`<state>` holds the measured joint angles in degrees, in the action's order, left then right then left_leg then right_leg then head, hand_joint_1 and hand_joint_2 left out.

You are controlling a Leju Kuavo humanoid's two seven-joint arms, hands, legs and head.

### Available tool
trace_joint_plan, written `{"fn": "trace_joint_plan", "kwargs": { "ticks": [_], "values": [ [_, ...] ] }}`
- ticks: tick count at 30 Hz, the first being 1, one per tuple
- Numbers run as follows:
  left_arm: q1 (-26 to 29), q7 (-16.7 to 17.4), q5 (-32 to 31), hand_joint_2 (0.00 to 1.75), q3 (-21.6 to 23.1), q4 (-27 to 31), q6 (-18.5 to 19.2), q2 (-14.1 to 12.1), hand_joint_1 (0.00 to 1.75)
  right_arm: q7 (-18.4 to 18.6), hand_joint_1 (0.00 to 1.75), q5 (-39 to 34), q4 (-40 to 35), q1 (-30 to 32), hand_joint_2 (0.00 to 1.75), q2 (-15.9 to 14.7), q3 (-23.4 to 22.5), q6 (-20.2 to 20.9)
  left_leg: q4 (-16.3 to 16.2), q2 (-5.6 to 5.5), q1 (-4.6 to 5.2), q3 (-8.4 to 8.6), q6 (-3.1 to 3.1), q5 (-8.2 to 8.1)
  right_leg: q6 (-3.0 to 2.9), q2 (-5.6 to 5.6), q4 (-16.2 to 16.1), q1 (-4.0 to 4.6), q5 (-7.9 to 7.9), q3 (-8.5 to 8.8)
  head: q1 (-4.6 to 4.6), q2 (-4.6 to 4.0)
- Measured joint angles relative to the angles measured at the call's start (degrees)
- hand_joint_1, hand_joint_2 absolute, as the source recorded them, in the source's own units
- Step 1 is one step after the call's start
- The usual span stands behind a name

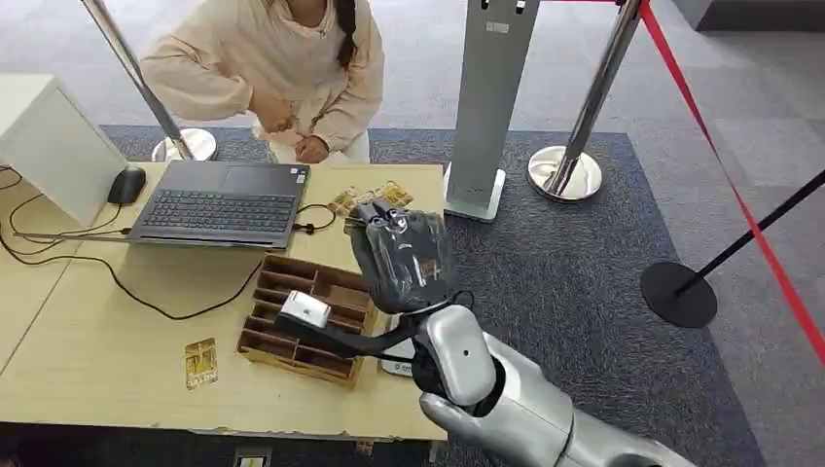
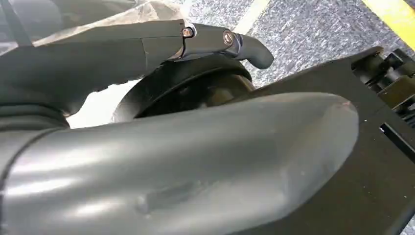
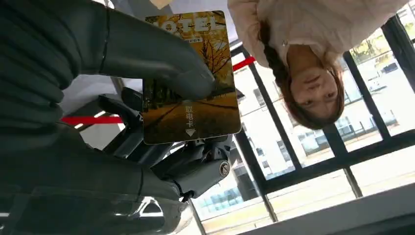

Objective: Pass the card to the sensor for recognition and then transmit it.

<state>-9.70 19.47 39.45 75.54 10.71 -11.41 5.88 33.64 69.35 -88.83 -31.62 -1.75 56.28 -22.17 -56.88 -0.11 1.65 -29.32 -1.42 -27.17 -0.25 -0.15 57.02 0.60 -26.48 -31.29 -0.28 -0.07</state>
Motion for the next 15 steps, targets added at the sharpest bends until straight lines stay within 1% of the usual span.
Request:
{"fn": "trace_joint_plan", "kwargs": {
  "ticks": [2,4,5,8,12,15],
  "values": [
    [0.53,-3.27,0.39,0.0,-0.07,-0.22,0.91,-0.72,0.0,0.26,1.75,0.78,-2.7,1.65,1.75,-1.18,-0.85,-1.5,0.0,0.03,0.0,0.0,0.0,-0.01,0.0,0.0,0.0,0.0,0.0,-0.01,-0.02,0.0],
    [0.8,-4.96,0.72,0.0,-0.13,-0.31,1.64,-1.27,0.0,0.44,1.75,1.0,-5.14,3.21,1.75,-2.3,-1.73,-3.61,0.0,0.0,0.0,0.0,0.0,-0.01,0.01,-0.01,0.0,0.0,-0.01,0.0,0.0,0.0],
    [0.89,-5.35,0.79,0.0,-0.22,-0.31,1.77,-1.42,0.0,0.46,1.75,1.03,-6.41,4.08,1.75,-3.15,-2.27,-4.17,0.0,-0.01,0.0,-0.01,0.0,-0.01,0.01,-0.01,0.0,0.0,-0.01,0.0,-0.04,0.0],
    [0.99,-5.83,1.35,0.0,-0.35,-0.31,1.62,-1.57,0.0,0.35,1.75,-0.81,-10.14,6.72,1.75,-5.09,-4.07,-8.13,0.0,0.04,0.0,0.0,0.01,-0.03,0.0,0.0,0.0,0.0,-0.01,0.01,-0.02,0.0],
    [1.05,-6.12,1.75,0.0,-0.42,-0.31,1.55,-1.64,0.0,-1.09,1.75,-4.2,-13.83,10.19,1.75,-7.43,-6.19,-12.02,0.0,0.03,0.0,0.0,0.01,-0.03,0.01,0.0,-0.01,0.0,-0.01,0.01,0.0,0.0],
    [1.05,-6.18,2.1,0.0,-0.44,-0.31,1.53,-1.64,0.0,-3.04,1.75,-4.99,-15.95,12.77,1.75,-8.65,-7.34,-12.96,0.0,0.04,0.0,0.01,0.0,-0.03,0.0,0.0,-0.01,0.0,-0.01,0.02,0.0,0.0]
  ]
}}
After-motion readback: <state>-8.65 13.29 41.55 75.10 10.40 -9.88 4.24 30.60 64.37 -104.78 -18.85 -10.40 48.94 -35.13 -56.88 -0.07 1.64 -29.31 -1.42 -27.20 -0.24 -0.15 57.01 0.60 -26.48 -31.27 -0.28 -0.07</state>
